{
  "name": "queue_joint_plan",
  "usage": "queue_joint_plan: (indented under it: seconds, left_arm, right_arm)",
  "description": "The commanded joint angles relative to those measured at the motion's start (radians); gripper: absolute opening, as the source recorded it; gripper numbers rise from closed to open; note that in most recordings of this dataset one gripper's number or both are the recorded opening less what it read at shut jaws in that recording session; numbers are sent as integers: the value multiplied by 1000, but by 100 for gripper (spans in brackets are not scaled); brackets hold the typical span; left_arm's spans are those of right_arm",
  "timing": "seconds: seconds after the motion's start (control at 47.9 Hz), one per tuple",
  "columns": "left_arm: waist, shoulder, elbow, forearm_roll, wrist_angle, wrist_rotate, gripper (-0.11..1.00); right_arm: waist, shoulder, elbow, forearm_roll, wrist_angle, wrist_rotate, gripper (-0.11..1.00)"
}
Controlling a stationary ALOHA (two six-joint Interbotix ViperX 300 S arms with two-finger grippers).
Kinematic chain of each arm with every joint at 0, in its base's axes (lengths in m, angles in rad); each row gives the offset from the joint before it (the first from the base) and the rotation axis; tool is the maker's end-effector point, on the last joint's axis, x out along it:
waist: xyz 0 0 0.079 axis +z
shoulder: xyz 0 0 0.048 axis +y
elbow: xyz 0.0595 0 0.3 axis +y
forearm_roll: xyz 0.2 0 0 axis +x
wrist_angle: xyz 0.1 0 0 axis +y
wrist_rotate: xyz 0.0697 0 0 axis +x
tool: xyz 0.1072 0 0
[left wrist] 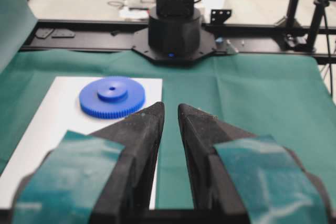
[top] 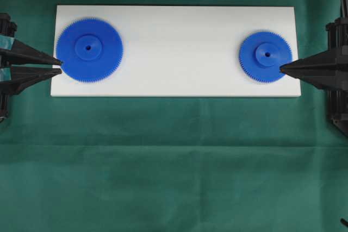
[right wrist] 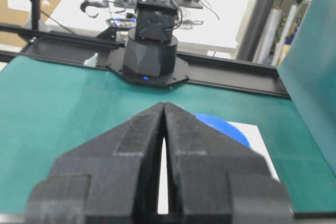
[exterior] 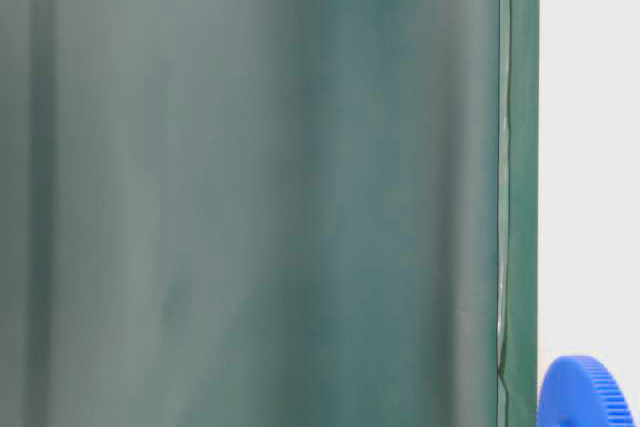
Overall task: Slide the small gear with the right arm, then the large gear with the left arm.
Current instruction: 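Lower the right gripper onto the hub of the small blue gear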
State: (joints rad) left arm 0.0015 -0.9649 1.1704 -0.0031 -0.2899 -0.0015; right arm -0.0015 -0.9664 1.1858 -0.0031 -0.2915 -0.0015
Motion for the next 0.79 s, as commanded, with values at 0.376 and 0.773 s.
queue_joint_plan:
  seconds: [0.376,0.773]
  left_arm:
    - [6,-6,3,-14,-9,3,0]
    - [40,-9,25,-15,-14,-5,0]
  right_arm:
    - [-121,-3,26,-2,-12,3,51]
    - [-337,-18,35,-2,8,69,51]
